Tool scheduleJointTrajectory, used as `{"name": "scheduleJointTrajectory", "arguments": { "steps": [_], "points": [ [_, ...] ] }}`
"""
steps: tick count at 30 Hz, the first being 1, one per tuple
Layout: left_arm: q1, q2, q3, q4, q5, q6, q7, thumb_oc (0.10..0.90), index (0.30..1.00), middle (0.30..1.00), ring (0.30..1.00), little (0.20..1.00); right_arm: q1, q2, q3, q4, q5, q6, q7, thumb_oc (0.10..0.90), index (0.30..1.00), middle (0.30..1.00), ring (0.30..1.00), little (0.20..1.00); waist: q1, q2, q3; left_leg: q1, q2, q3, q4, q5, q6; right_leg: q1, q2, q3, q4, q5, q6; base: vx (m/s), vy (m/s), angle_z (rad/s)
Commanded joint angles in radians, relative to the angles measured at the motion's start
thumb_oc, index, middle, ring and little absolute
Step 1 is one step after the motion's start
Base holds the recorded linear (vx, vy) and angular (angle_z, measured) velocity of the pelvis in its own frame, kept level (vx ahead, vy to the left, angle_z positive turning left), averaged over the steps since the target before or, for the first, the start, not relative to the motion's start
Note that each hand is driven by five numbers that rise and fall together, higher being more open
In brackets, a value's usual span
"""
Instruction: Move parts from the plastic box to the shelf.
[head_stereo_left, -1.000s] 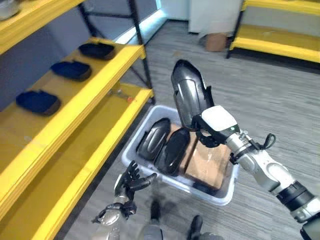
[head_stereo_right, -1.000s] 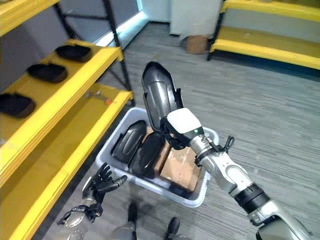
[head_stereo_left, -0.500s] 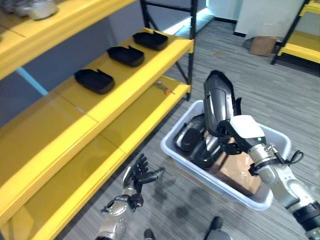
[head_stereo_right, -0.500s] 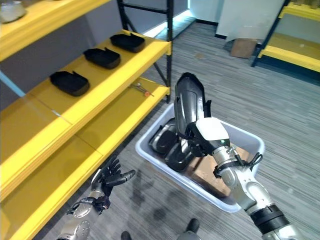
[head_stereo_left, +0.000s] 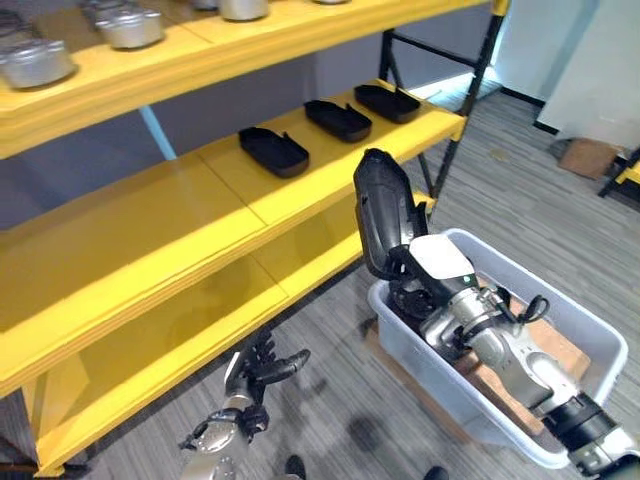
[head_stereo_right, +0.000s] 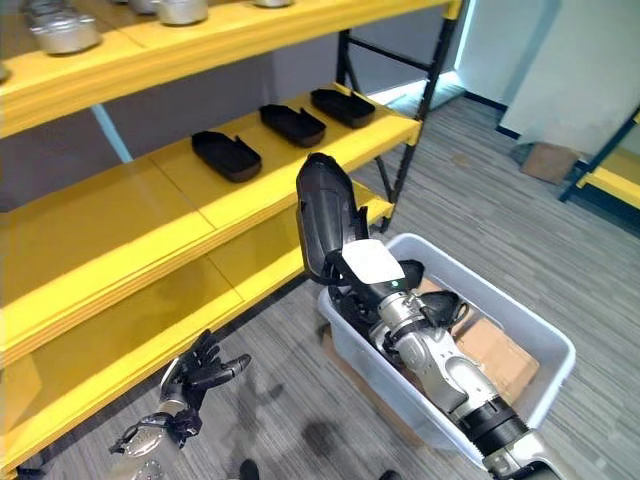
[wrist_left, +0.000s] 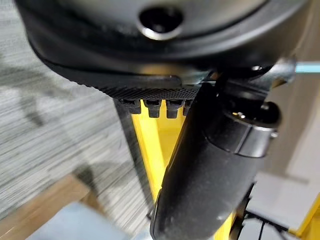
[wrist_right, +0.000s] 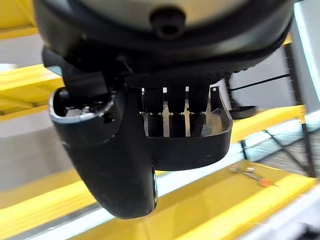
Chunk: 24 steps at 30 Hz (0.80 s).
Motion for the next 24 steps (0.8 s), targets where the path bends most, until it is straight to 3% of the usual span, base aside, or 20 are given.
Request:
{"name": "scheduleJointTrajectory", "arguments": {
  "steps": [1,3,5,7,10,12,16,24],
  "points": [
    [-0.113,0.060,-0.021,-0.076,0.039,-0.101,0.011,0.900,1.000,1.000,1.000,1.000,-0.186,-0.033,-0.030,-0.070,-0.016,-0.040,-0.061,0.400,0.300,0.300,0.300,0.300,-0.052,0.029,-0.035,0.004,-0.019,-0.064,-0.011,-0.102,0.057,-0.065,0.130,0.393,0.022,-0.023,0.062,0.12,0.119,0.75],
    [-0.138,0.060,-0.032,-0.057,0.048,-0.100,0.013,0.900,1.000,1.000,1.000,1.000,-0.158,-0.039,-0.053,-0.086,-0.002,-0.045,-0.066,0.400,0.300,0.300,0.300,0.300,-0.076,0.036,-0.027,0.011,-0.021,-0.103,-0.011,-0.096,0.058,-0.072,0.219,0.507,0.037,-0.112,0.042,0.13,0.093,1.04],
    [-0.154,0.057,-0.034,-0.057,0.065,-0.100,0.013,0.900,1.000,1.000,1.000,1.000,-0.136,-0.036,-0.075,-0.105,0.010,-0.052,-0.068,0.400,0.300,0.300,0.300,0.300,-0.084,0.039,-0.030,0.012,-0.019,-0.129,-0.011,-0.094,0.058,-0.087,0.279,0.524,0.042,-0.166,0.029,0.10,0.011,0.78],
    [-0.150,0.056,-0.030,-0.061,0.066,-0.098,0.014,0.900,1.000,1.000,1.000,1.000,-0.126,-0.029,-0.086,-0.112,0.029,-0.061,-0.069,0.400,0.300,0.300,0.300,0.300,-0.081,0.033,-0.032,0.013,-0.017,-0.134,-0.011,-0.092,0.056,-0.091,0.303,0.496,0.013,-0.166,0.023,0.08,-0.067,0.49],
    [-0.140,0.052,-0.026,-0.065,0.070,-0.093,0.021,0.900,1.000,1.000,1.000,1.000,-0.145,-0.027,-0.079,-0.114,0.039,-0.073,-0.075,0.400,0.300,0.300,0.300,0.300,-0.085,0.026,-0.022,0.019,-0.020,-0.139,-0.011,-0.090,0.054,-0.175,0.386,0.483,-0.015,-0.150,0.007,0.07,-0.073,0.29],
    [-0.120,0.043,-0.014,-0.071,0.104,-0.103,0.022,0.900,1.000,1.000,1.000,1.000,-0.116,-0.041,-0.093,-0.118,0.050,-0.083,-0.076,0.400,0.300,0.300,0.300,0.300,-0.100,0.018,-0.030,0.038,-0.027,-0.187,-0.011,-0.081,0.032,-0.126,0.422,0.587,-0.067,-0.145,-0.008,0.12,-0.152,0.39],
    [-0.094,0.028,0.004,-0.082,0.085,-0.107,0.026,0.900,1.000,1.000,1.000,1.000,-0.096,-0.040,-0.113,-0.140,0.064,-0.090,-0.083,0.400,0.300,0.300,0.300,0.300,-0.086,0.027,-0.050,0.048,-0.019,-0.184,-0.011,-0.081,0.025,-0.078,0.410,0.540,-0.115,-0.134,-0.009,0.10,-0.114,0.31],
    [-0.076,0.023,-0.001,-0.081,0.087,-0.099,0.021,0.900,1.000,1.000,1.000,1.000,-0.051,-0.052,-0.150,-0.173,0.086,-0.113,-0.084,0.400,0.300,0.300,0.300,0.300,-0.085,0.034,-0.061,0.051,0.008,-0.229,-0.011,-0.070,-0.003,-0.031,0.424,0.504,-0.127,-0.172,-0.043,0.05,-0.124,0.17]
  ]
}}
